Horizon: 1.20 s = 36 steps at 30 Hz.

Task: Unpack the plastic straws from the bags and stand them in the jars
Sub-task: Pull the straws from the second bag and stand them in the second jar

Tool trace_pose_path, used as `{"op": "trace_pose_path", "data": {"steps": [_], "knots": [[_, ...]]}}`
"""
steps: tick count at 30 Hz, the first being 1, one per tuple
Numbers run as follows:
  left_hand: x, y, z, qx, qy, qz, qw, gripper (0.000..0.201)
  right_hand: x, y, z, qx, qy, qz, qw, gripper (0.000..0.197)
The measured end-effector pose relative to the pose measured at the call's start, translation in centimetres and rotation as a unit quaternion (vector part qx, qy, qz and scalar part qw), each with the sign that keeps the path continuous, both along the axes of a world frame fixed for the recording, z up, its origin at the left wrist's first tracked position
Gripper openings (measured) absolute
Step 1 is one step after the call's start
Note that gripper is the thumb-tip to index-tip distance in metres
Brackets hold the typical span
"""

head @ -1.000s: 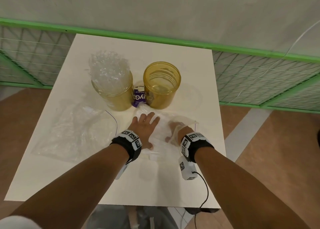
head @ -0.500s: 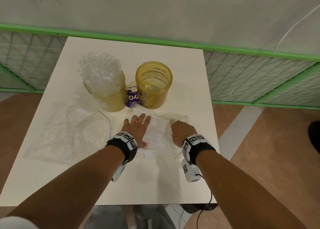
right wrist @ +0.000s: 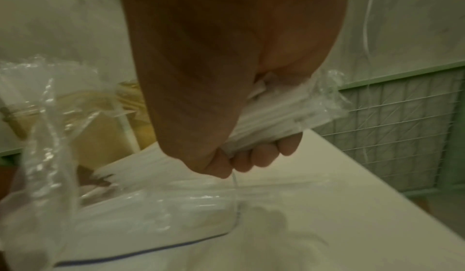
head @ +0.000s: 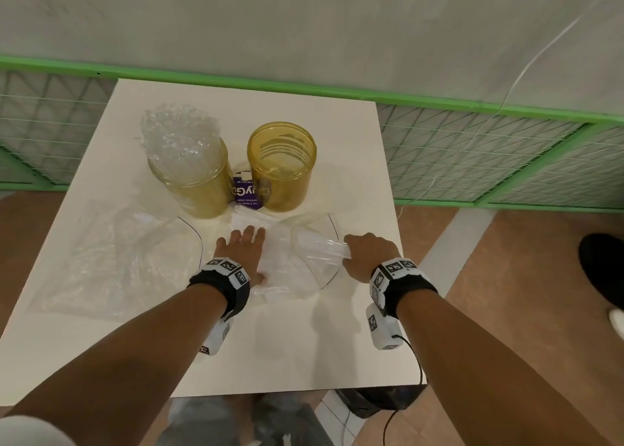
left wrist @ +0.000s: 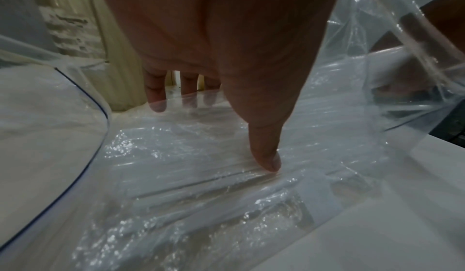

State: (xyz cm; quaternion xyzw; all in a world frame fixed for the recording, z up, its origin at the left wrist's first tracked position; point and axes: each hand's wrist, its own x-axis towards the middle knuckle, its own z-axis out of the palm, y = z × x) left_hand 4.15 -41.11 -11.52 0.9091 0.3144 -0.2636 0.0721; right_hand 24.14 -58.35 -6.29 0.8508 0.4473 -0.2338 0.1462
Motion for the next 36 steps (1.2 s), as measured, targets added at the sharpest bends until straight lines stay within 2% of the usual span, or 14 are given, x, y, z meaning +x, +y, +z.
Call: {"op": "trace_pose_path", "data": {"steps": [5, 8, 10, 11, 12, 15, 18, 20, 25, 28, 31, 33, 34, 36], "knots": [[1.0, -0.7, 2.1, -0.003, 0.018, 0.019, 1.0, 0.12, 1.6, -1.8, 1.7, 0.007, -0.019, -0.024, 0.999, 0.027], [2.8, -2.0, 5.1, -0.048, -0.166, 0.043, 0.984, 0.107, 2.0, -1.9, 2.9, 0.005, -0.031, -0.014, 0.999, 0.024], [4.3, -3.1, 7.0, -0.078, -0.317, 0.003, 0.945, 0.093, 1.9, -1.6, 4.2, -0.003, -0.039, 0.009, 0.999, 0.021], [5.1, -3.7, 7.8, -0.086, -0.352, -0.036, 0.931, 0.088, 1.7, -1.3, 4.8, -0.007, -0.048, 0.029, 0.998, 0.021], [5.9, -4.3, 8.1, -0.093, -0.354, -0.075, 0.928, 0.084, 1.4, -1.0, 5.5, -0.008, -0.06, 0.052, 0.997, 0.022], [7.6, -5.4, 6.9, -0.095, -0.255, -0.116, 0.955, 0.072, 0.1, 0.7, 7.1, -0.002, -0.102, 0.119, 0.988, 0.029], [8.2, -5.4, 5.6, -0.076, -0.244, -0.04, 0.966, 0.037, -1.1, 1.9, 8.2, 0.007, -0.145, 0.172, 0.974, 0.029], [8.2, -5.3, 5.4, -0.074, -0.254, 0.008, 0.964, 0.024, -1.4, 2.3, 8.7, 0.047, -0.2, 0.185, 0.961, 0.03], [7.2, -4.3, 5.4, -0.141, -0.301, 0.161, 0.93, 0.033, -0.1, 3.1, 9.3, 0.239, -0.236, 0.082, 0.938, 0.092], [6.6, -3.6, 5.1, -0.218, -0.318, 0.234, 0.893, 0.046, 0.4, 3.8, 9.9, 0.321, -0.143, -0.025, 0.936, 0.107], [6.2, -2.8, 4.5, -0.281, -0.358, 0.282, 0.845, 0.047, 0.3, 4.5, 9.3, 0.352, 0.133, -0.175, 0.91, 0.101], [6.2, -2.5, 4.4, -0.293, -0.367, 0.276, 0.839, 0.035, -0.6, 4.9, 8.5, 0.307, 0.269, -0.174, 0.896, 0.104], [6.2, -2.6, 5.1, -0.298, -0.369, 0.26, 0.841, 0.027, -1.1, 5.1, 8.1, 0.286, 0.301, -0.155, 0.896, 0.106], [6.3, -3.0, 6.0, -0.294, -0.389, 0.201, 0.85, 0.034, -2.2, 6.1, 7.5, 0.286, 0.323, -0.138, 0.892, 0.091]]}}
